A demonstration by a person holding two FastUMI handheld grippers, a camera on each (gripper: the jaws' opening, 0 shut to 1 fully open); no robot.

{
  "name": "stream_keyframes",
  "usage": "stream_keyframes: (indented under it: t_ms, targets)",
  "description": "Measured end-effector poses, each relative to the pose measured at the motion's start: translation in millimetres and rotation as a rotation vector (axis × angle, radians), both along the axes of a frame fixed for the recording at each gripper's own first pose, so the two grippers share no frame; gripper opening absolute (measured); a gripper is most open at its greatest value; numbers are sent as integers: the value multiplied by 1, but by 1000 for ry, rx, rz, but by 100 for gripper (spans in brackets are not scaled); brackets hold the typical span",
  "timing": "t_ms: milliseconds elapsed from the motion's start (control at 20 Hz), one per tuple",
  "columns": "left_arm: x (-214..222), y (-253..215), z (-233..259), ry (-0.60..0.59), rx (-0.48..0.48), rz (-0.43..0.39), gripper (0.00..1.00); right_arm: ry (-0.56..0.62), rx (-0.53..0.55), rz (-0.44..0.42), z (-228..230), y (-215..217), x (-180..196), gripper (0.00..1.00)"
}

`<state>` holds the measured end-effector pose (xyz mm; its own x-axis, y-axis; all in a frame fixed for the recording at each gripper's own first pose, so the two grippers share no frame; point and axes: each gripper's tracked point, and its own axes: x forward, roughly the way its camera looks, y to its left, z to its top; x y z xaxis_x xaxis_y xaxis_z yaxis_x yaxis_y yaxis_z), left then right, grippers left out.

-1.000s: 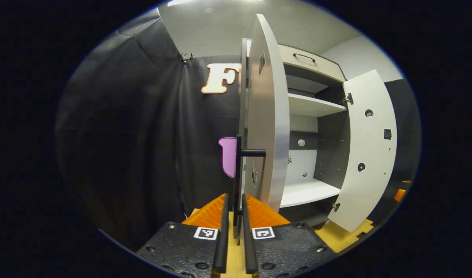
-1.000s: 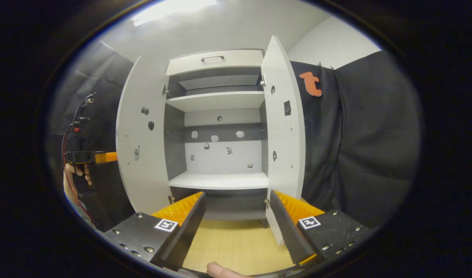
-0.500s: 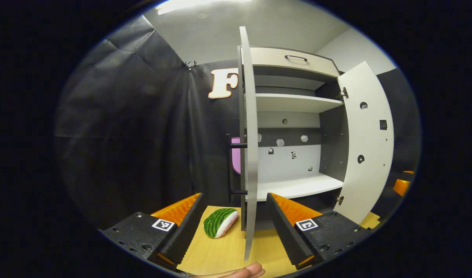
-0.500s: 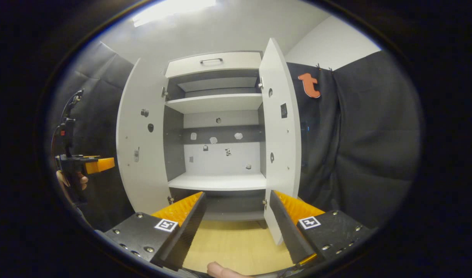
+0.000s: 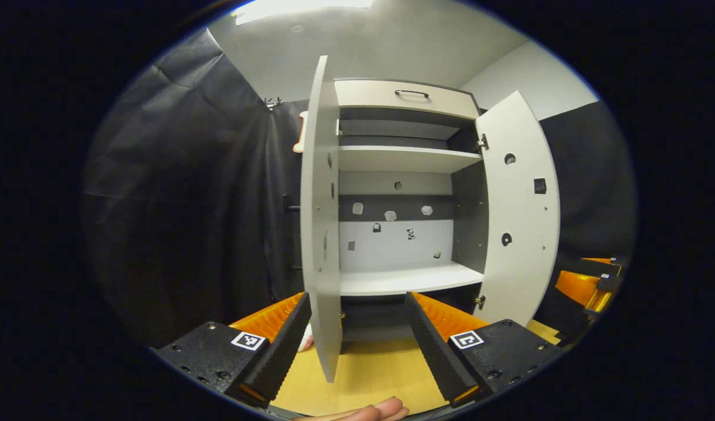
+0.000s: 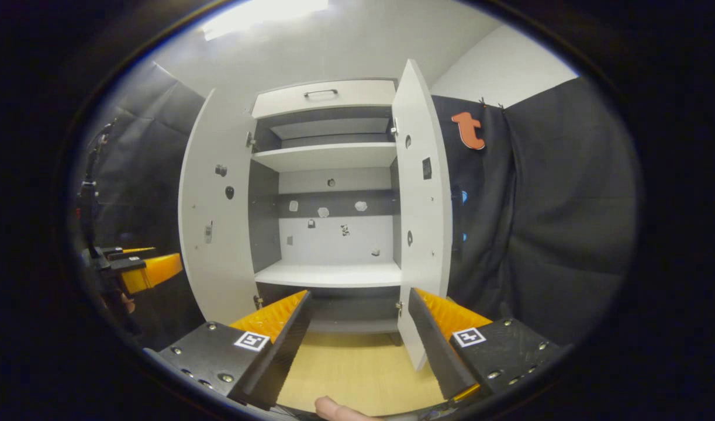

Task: Open the right door of the double-door shoe cabinet with the right hand, and open the left door with the left hand.

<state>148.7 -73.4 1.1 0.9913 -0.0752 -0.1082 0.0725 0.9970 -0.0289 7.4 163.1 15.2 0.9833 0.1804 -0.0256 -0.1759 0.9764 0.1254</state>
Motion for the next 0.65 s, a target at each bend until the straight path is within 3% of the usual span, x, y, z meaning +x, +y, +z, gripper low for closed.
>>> stream_keyframes:
  t_ms: [450,650]
  targets:
    - [-12,-22,6,-44,-21,-30,99,6,2,24,-6,-4,0,98]
    - [-12,-15,13,-89,42,-20,99,6,-13,37,-5,-2,-3,98]
